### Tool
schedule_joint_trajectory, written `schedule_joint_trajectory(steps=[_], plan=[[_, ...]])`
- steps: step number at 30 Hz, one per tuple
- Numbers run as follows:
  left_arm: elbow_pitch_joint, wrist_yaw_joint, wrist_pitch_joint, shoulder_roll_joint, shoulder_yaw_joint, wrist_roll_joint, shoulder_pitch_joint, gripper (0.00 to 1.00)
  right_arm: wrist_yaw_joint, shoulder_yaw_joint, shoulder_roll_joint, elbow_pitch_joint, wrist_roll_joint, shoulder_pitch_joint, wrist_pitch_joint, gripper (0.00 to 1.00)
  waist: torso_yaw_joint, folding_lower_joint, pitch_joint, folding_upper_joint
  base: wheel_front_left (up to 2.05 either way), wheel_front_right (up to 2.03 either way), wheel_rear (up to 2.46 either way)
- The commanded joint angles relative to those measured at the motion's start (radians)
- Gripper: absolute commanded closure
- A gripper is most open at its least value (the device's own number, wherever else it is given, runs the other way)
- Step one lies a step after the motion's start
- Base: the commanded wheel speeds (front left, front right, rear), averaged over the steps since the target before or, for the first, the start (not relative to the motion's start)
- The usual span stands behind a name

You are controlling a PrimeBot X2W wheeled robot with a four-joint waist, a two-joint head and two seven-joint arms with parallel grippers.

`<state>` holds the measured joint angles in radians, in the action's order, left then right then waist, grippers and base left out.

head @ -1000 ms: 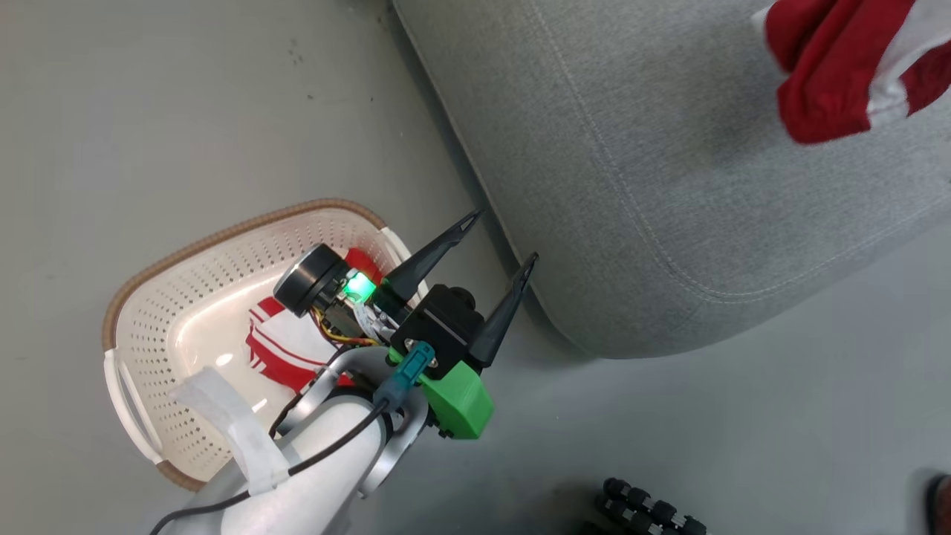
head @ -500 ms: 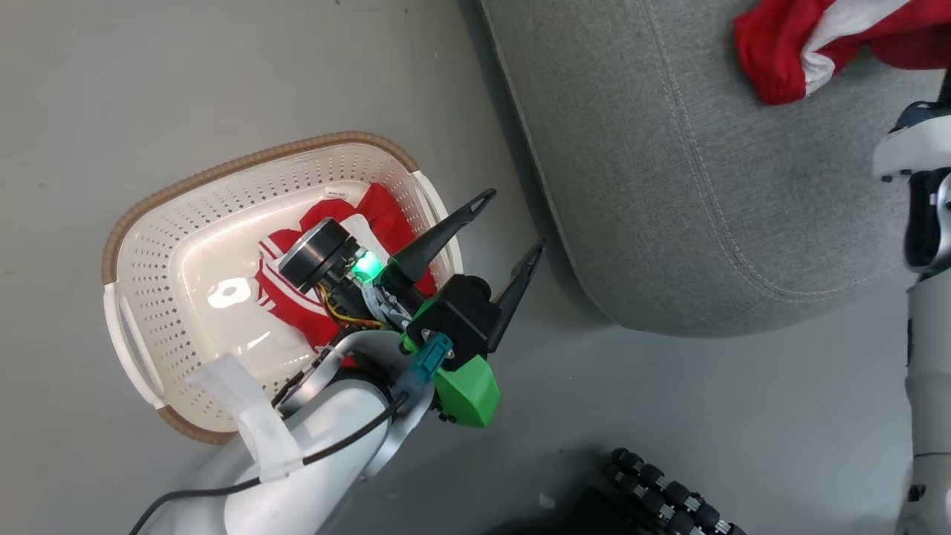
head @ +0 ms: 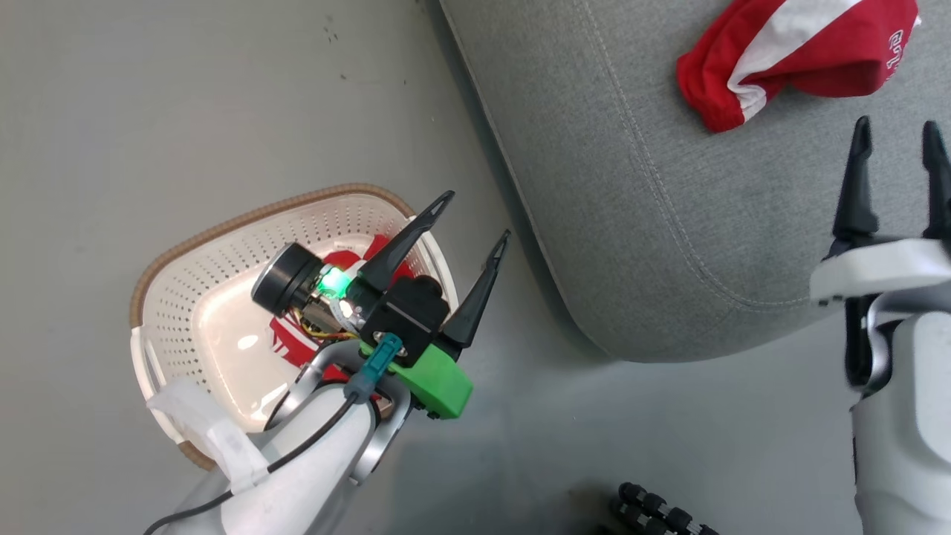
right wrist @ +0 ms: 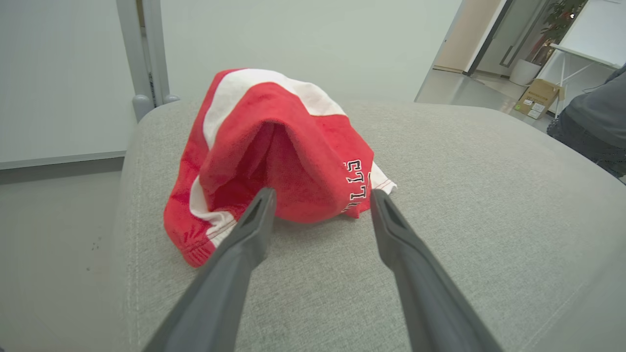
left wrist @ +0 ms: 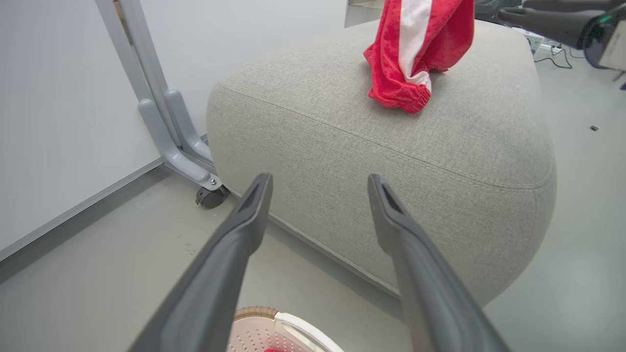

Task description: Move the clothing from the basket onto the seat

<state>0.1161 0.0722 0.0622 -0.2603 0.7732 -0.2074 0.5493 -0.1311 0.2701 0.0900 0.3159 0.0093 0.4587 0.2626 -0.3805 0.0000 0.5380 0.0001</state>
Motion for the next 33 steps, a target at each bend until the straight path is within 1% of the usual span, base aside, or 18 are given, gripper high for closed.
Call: schedule_joint_trajectory(steps=[1, 4, 9, 12, 14, 19, 24, 25, 27, 29, 33], plan=[[0.020, 0.013, 0.028, 0.013, -0.012, -0.020, -0.026, 0.00, 0.001, -0.029, -0.003, -0.008, 0.013, -0.040, 0.003, 0.00, 0.018, 0.0000, -0.075, -0.0001, 0.00, 0.00, 0.00], [0.062, 0.036, 0.091, 0.030, -0.035, -0.040, -0.046, 0.00, 0.001, -0.080, 0.007, -0.014, 0.028, -0.092, 0.003, 0.00, 0.052, 0.0000, -0.122, -0.0001, 0.00, 0.00, 0.00], [0.137, 0.073, 0.177, 0.068, -0.078, -0.083, -0.093, 0.00, 0.001, -0.163, 0.011, -0.026, 0.051, -0.154, 0.003, 0.00, 0.136, 0.0000, -0.200, -0.0001, 0.00, 0.00, 0.00], [0.171, 0.075, 0.198, 0.083, -0.110, -0.104, -0.120, 0.00, 0.001, -0.199, 0.010, -0.022, 0.062, -0.173, 0.003, 0.00, 0.187, 0.0000, -0.239, -0.0001, 0.00, 0.00, 0.00], [0.184, 0.075, 0.203, 0.103, -0.149, -0.129, -0.149, 0.00, 0.001, -0.230, 0.012, -0.022, 0.066, -0.180, 0.003, 0.00, 0.222, 0.0000, -0.266, -0.0001, 0.00, 0.00, 0.00], [0.129, 0.075, 0.203, 0.139, -0.268, -0.101, -0.246, 0.00, 0.001, -0.298, 0.030, -0.040, 0.073, -0.211, 0.003, 0.00, 0.303, 0.0000, -0.337, -0.0001, 0.00, 0.00, 0.00], [0.077, 0.060, 0.203, 0.165, -0.375, -0.053, -0.338, 0.00, 0.001, -0.333, 0.034, -0.091, 0.091, -0.250, 0.003, 0.00, 0.360, 0.0000, -0.397, -0.0001, 0.00, 0.00, 0.00], [0.057, 0.049, 0.204, 0.172, -0.393, -0.042, -0.355, 0.00, 0.001, -0.337, 0.034, -0.104, 0.098, -0.262, 0.003, 0.00, 0.369, 0.0000, -0.407, -0.0001, 0.00, 0.00, 0.00], [0.021, 0.027, 0.203, 0.179, -0.428, -0.024, -0.393, 0.00, 0.001, -0.342, 0.030, -0.124, 0.100, -0.279, 0.003, 0.00, 0.378, 0.0000, -0.425, -0.0001, 0.00, 0.00, 0.00], [-0.006, 0.016, 0.203, 0.183, -0.468, -0.006, -0.433, 0.00, 0.001, -0.348, 0.025, -0.142, 0.107, -0.298, 0.003, 0.00, 0.382, 0.0000, -0.441, -0.0001, 0.00, 0.00, 0.00], [-0.074, -0.017, 0.203, 0.200, -0.521, 0.034, -0.497, 0.00, 0.001, -0.334, 0.006, -0.214, 0.136, -0.349, 0.003, 0.00, 0.386, 0.0000, -0.466, -0.0001, 0.00, 0.00, 0.00]])
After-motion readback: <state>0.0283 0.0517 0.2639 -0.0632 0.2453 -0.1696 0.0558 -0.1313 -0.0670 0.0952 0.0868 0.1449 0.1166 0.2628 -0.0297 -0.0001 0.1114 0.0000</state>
